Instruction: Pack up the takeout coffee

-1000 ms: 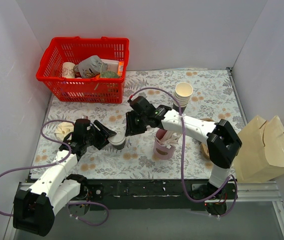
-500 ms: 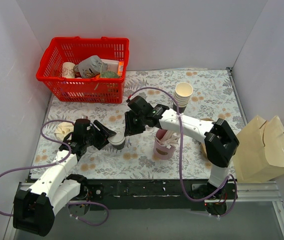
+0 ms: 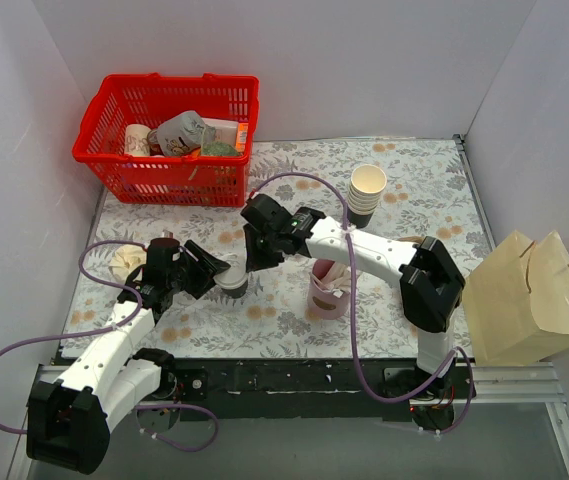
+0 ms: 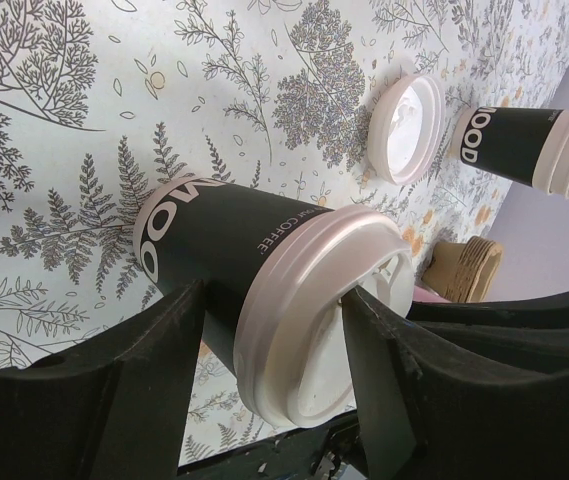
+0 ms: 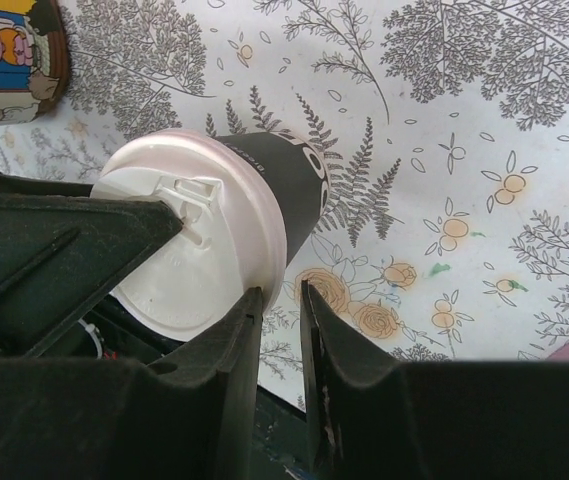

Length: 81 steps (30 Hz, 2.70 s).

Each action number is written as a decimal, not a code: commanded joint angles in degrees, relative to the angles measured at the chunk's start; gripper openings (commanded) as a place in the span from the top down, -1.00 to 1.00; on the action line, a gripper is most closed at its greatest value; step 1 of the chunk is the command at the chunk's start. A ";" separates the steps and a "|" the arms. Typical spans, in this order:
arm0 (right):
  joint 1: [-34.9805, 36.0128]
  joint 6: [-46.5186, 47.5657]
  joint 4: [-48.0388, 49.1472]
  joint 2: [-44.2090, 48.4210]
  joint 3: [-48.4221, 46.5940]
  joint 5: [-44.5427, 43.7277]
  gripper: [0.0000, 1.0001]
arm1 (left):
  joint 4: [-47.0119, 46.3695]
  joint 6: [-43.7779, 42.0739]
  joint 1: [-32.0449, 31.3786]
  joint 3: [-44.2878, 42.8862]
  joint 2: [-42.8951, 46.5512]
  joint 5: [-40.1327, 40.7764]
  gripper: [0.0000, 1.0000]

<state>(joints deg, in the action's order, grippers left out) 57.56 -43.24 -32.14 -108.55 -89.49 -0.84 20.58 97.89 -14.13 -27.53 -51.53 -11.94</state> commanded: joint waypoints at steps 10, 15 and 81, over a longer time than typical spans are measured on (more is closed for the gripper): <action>5.98 1.23 -13.31 -11.60 0.81 -13.40 0.46 | 6.32 -0.68 -0.90 3.01 -1.73 -1.33 -0.07; 5.90 3.95 -5.58 -7.39 -0.16 -7.35 0.43 | 6.32 -0.50 -0.90 2.83 -1.91 -1.24 -0.07; -1.75 -3.09 49.11 14.86 31.41 15.96 0.54 | 7.63 0.11 -0.90 3.28 3.98 -4.49 -0.45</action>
<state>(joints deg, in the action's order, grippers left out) 55.68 -54.33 23.42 -96.57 -51.81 16.14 25.23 99.22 -15.03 -20.38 -49.34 -18.28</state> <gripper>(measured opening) 0.186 0.659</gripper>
